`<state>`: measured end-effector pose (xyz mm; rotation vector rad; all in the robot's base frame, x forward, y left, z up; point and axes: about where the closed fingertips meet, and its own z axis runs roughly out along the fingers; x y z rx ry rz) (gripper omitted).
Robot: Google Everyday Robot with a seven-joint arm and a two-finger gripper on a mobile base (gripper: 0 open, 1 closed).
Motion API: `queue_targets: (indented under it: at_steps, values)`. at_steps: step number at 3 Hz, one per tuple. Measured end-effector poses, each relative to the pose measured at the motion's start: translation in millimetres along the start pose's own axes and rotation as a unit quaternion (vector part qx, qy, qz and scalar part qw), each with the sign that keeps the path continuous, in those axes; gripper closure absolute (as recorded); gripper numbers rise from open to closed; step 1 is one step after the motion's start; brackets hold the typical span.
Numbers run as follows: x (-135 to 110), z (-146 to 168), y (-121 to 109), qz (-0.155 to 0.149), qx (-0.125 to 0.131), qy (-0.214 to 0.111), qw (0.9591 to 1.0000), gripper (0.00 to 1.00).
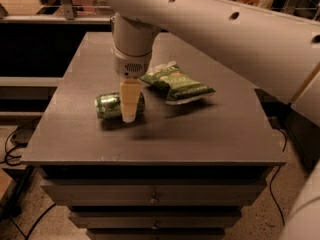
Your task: Knock green can over
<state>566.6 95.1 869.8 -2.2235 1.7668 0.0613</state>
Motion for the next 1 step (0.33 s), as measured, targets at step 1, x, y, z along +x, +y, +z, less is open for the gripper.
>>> queue_targets:
  at_steps: [1]
  values:
    - [0.0,0.0,0.0,0.0,0.0,0.0,1.0,0.0]
